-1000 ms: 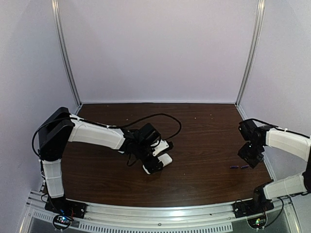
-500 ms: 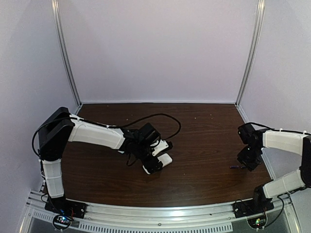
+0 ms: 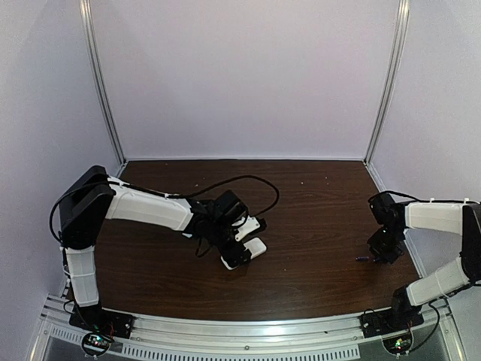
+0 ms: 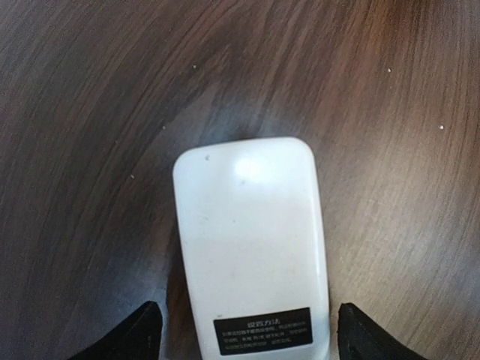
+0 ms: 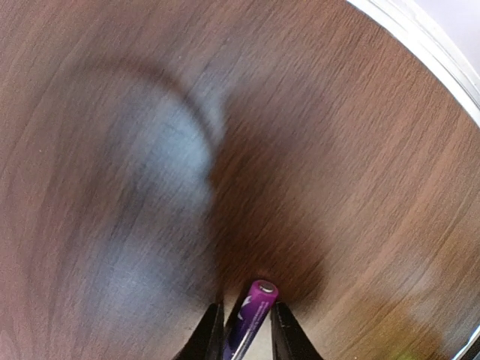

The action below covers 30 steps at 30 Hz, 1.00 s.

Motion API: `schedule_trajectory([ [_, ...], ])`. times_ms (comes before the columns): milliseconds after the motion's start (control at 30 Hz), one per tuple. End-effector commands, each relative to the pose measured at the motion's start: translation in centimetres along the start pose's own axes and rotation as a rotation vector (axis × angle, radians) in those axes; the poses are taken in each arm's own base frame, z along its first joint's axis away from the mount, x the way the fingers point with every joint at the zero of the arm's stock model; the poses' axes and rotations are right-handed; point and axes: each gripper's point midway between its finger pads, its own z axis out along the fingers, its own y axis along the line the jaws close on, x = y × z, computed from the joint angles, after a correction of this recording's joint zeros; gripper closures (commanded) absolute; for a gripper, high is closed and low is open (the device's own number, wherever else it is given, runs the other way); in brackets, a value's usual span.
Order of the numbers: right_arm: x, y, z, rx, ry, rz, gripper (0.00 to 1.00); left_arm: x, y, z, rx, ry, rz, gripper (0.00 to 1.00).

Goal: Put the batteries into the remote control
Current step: Pick up the battery from the corner of the board, then place the battery at the center of the board.

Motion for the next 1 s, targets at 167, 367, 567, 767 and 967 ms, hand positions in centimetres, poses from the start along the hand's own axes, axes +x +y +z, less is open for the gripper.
schedule_trajectory([
  [167,-0.6,-0.6,0.8,0.020,0.003,0.009,0.96,-1.0,1.4,-0.6,-0.007,-0.028,-0.043,0.17],
  [367,-2.5,1.9,-1.4,-0.062,-0.039,-0.048,1.00,-1.3,2.0,-1.1,0.003,-0.048,-0.084,0.17],
  [567,-5.3,8.1,-7.1,-0.241,-0.112,-0.252,1.00,-2.3,3.4,-3.0,-0.010,-0.100,-0.132,0.12],
  [767,-1.8,14.6,-9.8,-0.350,-0.090,-0.518,1.00,-3.8,4.5,-5.6,-0.014,-0.191,-0.179,0.03],
  [967,6.6,20.3,-12.7,-0.512,-0.047,-0.754,1.00,-3.0,5.4,-6.6,0.003,-0.215,-0.249,0.02],
])
